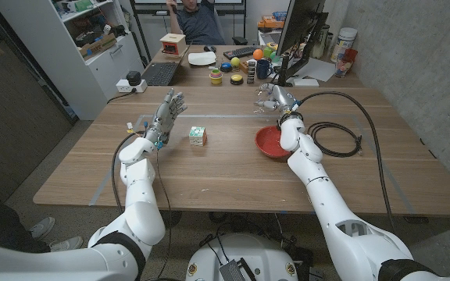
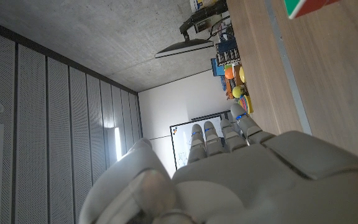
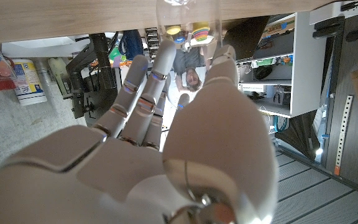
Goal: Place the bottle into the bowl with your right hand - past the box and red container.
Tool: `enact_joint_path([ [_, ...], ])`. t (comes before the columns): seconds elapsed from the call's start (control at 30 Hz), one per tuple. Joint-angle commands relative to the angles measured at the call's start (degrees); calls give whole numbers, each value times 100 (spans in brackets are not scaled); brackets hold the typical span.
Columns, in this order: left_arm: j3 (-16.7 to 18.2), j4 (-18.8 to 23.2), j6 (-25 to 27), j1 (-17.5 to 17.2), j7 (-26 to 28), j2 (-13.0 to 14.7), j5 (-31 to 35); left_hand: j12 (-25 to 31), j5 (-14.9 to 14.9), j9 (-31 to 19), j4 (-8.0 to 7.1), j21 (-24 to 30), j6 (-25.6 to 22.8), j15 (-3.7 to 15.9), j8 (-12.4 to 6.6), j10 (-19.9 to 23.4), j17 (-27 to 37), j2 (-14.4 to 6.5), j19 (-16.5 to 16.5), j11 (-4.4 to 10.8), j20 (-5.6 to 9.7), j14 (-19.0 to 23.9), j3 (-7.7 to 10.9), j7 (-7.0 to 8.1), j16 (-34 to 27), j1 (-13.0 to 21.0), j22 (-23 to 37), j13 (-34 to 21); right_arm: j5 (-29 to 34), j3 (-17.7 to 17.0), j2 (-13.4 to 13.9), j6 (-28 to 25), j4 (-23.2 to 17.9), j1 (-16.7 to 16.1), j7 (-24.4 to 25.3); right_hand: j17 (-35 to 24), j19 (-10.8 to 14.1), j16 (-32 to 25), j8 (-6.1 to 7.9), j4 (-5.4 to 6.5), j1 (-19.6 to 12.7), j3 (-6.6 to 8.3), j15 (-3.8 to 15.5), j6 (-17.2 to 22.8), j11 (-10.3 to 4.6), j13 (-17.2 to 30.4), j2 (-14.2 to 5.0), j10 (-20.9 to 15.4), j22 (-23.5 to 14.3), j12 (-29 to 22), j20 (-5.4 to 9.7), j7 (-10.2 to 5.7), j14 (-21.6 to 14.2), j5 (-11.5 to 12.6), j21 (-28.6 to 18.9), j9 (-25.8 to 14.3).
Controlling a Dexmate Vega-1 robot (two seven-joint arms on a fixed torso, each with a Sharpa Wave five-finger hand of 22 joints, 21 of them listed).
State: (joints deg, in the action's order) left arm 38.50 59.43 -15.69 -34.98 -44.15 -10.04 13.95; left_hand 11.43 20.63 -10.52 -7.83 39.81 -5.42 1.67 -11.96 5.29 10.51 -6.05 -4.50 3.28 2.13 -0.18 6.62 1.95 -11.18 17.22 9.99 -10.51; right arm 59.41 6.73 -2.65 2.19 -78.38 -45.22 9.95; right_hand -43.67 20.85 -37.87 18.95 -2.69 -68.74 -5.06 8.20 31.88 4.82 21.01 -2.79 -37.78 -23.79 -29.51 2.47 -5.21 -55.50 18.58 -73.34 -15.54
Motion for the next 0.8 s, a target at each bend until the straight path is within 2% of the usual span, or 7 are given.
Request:
enact_joint_path([
  [0.03, -75, 78, 13, -11, -11, -27, 59, 9, 23, -16, -9, -9, -61, 223, 27, 16, 18, 16, 36, 6, 54, 44, -43, 7, 18, -33, 15, -24, -23, -236, -13, 68, -561, -323, -133, -30, 77, 19, 537, -5, 33, -49, 506, 1750, -1144, 502, -500, -1831, 18, -562, 585, -144, -70, 32, -67, -214],
  [0.2, -78, 46, 22, 0, -41, -18, 41, 9, 26, -16, -8, -18, -73, 209, 25, 19, 18, 16, 39, 22, 49, 50, -49, 6, 17, -35, 16, -24, 36, -293, -39, 63, -799, -464, -208, -49, 100, 28, 541, -9, 4, -44, 506, 1761, -1144, 532, -526, -1844, 43, -569, 600, -137, -89, 38, -105, -231],
  [0.43, -86, 23, 2, 28, -69, -6, 26, 12, 31, -17, -7, -31, -81, 217, 24, 29, 18, 14, 41, 5, 51, 49, -57, 0, 18, -37, 16, -25, -212, -487, -154, 222, -1050, -684, -340, -72, 113, 45, 552, -11, -23, -48, 506, 1791, -1125, 573, -542, -1864, 78, -580, 636, -106, -105, 41, -146, -253],
  [0.8, -68, -237, -57, 166, -149, 106, 16, 13, 40, -18, -5, -49, -99, 213, 23, 40, 17, 13, 49, 12, 46, 60, -69, -3, 16, -38, 17, -26, -87, -659, -222, 197, -1421, -1045, -368, -116, 126, 65, 553, -23, -77, -58, 508, 1807, -1130, 643, -548, -1908, 141, -600, 659, -88, -147, 43, -214, -282],
])
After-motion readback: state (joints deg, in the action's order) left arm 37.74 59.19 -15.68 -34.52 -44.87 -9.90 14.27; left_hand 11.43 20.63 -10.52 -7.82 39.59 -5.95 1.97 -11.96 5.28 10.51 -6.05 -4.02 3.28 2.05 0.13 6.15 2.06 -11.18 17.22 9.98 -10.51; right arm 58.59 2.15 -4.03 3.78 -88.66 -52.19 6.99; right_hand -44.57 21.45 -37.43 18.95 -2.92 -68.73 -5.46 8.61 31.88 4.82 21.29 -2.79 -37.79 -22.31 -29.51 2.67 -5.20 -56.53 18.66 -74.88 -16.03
